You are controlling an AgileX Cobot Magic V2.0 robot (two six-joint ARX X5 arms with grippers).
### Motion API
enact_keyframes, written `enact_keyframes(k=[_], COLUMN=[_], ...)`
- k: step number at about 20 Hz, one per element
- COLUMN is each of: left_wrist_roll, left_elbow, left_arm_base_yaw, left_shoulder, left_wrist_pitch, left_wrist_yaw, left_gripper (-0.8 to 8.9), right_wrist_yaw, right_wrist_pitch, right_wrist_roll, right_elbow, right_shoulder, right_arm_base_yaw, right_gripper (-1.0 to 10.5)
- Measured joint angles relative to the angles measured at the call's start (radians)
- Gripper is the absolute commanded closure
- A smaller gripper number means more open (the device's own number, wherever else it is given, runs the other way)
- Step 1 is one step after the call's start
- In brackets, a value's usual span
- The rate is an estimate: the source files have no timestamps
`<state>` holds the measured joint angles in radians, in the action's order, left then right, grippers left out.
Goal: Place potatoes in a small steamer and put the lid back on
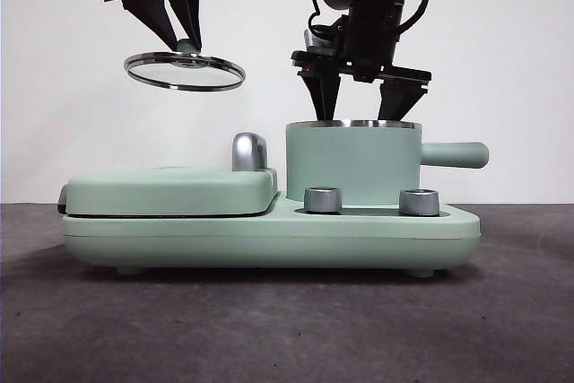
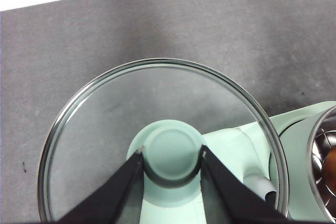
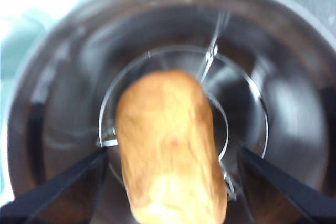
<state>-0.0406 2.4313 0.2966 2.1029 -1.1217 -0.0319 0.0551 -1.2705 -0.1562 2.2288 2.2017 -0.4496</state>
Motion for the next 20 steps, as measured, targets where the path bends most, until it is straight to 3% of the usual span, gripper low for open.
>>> enact_keyframes(k=[4,13,20], left_wrist_roll=[0.000,0.000,0.000], left_elbow=[-0.006,-0.011,-0.011], left_arm_base_yaw=[0.000,0.003,0.029], left_shoulder=[0.000,0.000,0.000], left_wrist_pitch=[0.001,-0.003,-0.005], left_wrist_yaw=[0.000,0.000,0.000], left_gripper=[8.07,8.07,8.07], right_wrist_yaw=[0.000,-0.047,-0.122], right_wrist_pitch=[-0.035,-0.071,-0.071], right_wrist_roll=[0.000,0.003,0.002], right_elbow=[0.001,-0.016,-0.472], right_shoulder=[-0.054,-0.431,-0.809], right_arm_base_yaw=[0.000,-0.068,-0.254], right_gripper=[5.6,5.6,5.6])
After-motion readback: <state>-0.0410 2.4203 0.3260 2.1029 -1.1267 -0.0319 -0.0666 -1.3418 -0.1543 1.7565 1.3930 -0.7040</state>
